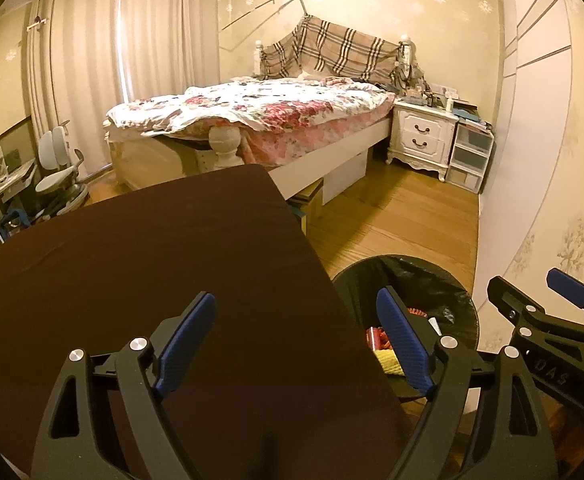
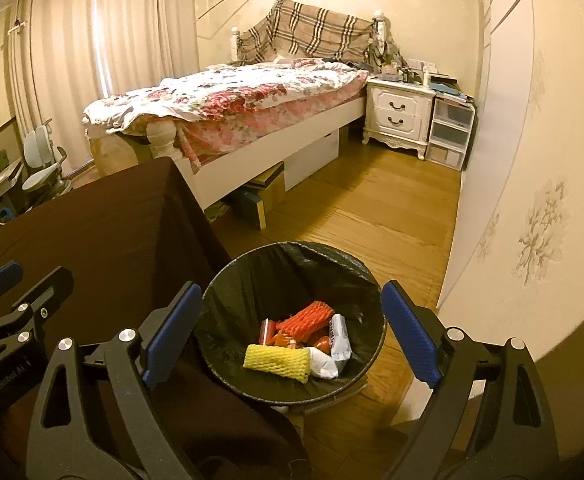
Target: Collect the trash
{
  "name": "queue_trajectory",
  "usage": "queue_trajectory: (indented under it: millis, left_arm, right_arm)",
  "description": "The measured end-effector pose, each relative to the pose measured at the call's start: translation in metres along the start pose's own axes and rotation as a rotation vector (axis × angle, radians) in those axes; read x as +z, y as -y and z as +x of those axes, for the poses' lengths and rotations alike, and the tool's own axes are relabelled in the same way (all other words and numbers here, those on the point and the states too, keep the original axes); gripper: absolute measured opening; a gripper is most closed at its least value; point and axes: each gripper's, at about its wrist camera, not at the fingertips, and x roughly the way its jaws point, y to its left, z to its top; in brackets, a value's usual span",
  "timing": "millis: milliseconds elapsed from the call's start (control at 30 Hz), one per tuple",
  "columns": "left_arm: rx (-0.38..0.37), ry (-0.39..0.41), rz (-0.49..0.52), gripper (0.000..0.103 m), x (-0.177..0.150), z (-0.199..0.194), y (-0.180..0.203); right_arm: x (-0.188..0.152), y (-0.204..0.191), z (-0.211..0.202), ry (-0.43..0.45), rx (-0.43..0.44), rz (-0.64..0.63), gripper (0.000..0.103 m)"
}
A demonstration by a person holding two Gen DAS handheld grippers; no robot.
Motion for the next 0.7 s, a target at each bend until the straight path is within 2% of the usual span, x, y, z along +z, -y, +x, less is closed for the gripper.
queue_trajectory:
  millis: [700]
  left_arm:
    - [0.011,0.002,-0.02,0.082,-0.005,-0.006,-0.01]
  right_arm:
    - [-0.005,-0.014,-0.012,0.004,0.006,-0.011,0.089]
